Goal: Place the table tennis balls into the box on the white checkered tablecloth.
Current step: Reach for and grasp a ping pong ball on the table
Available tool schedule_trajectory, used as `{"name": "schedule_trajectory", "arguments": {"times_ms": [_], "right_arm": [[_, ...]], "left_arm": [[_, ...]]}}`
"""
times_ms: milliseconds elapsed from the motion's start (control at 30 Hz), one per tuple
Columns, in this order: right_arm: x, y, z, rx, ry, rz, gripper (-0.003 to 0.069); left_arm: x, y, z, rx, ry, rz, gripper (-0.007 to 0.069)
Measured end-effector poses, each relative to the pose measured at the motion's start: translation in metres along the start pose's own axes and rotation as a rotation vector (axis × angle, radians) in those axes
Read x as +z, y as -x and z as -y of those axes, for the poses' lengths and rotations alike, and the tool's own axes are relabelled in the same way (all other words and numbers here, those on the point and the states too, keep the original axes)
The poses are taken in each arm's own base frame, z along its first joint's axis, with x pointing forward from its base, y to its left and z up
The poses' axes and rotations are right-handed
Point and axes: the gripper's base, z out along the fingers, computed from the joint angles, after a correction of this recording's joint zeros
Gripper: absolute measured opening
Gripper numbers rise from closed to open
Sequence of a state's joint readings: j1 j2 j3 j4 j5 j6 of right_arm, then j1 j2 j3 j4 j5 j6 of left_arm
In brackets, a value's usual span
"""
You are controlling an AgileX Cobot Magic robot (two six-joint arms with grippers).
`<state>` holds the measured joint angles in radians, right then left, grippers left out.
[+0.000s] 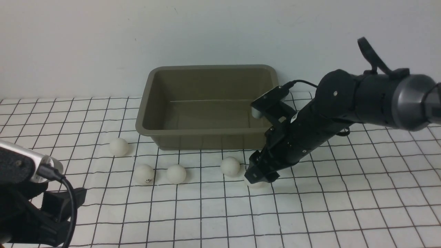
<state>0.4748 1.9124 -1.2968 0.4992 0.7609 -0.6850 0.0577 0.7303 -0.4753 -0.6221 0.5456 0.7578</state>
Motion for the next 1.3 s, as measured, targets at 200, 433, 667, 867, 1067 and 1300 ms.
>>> {"name": "schedule_trajectory", "arguments": {"times_ms": [200,433,667,867,1067,1300], "right_arm": [[0.014,-0.004,0.004,0.012,-0.006,-0.015,0.0492],[0.027,-0.007,0.008,0.025,-0.012,-0.024,0.0492],[0.028,-0.004,0.008,0.052,-0.007,0.013,0.0491],[0.028,-0.003,0.008,0.062,-0.006,0.022,0.0428],[0.029,-0.003,0.008,0.062,-0.004,0.019,0.0367],[0.037,-0.007,0.009,0.071,0.007,-0.002,0.0358]], "left_arm": [[0.000,0.000,0.000,0.000,-0.001,-0.001,0.0478],[0.000,0.000,0.000,0.000,-0.001,-0.001,0.0478],[0.000,0.000,0.000,0.000,-0.001,-0.001,0.0478],[0.000,0.000,0.000,0.000,-0.001,-0.001,0.0478],[0.000,0.000,0.000,0.000,-0.001,-0.001,0.0478],[0.000,0.000,0.000,0.000,-0.001,-0.001,0.0478]]}}
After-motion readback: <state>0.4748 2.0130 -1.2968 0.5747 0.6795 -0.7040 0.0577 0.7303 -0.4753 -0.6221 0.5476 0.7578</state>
